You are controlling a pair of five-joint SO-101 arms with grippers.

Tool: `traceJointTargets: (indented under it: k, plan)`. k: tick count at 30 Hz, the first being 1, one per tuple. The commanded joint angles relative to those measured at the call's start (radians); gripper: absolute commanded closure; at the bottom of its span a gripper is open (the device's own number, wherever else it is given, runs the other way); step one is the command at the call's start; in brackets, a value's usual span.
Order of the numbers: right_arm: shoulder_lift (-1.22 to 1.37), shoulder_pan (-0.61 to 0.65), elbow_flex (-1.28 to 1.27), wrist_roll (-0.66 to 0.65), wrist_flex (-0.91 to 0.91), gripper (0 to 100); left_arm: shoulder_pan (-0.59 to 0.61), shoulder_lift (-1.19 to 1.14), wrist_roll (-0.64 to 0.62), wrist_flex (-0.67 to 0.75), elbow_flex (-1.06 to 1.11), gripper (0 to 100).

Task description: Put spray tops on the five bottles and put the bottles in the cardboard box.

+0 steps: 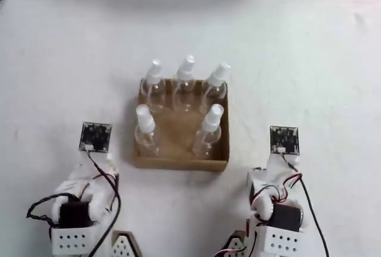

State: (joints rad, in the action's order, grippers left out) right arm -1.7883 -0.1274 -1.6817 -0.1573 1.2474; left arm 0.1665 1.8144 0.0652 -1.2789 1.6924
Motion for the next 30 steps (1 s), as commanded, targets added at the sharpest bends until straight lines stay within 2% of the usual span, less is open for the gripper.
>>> traceJointTargets:
  k: [1,5,18,24,30]
  plan:
    - [-0.008,-0.007,-0.009,-0.133,0.015,98.3,-0.012,0.008,0.008,-0.006,0.0,98]
    - [-0.008,-0.004,-0.009,-0.198,0.015,98.3,-0.01,0.008,0.014,-0.006,0.0,98]
    - [-0.008,-0.002,-0.009,-0.192,0.015,98.3,-0.01,0.008,0.014,-0.006,0.0,98]
    - [-0.008,-0.008,-0.009,-0.021,0.016,98.3,-0.01,0.008,0.014,-0.006,0.0,98]
    - [-0.008,-0.01,-0.009,-0.02,0.016,98.3,-0.01,0.008,0.014,-0.006,0.0,98]
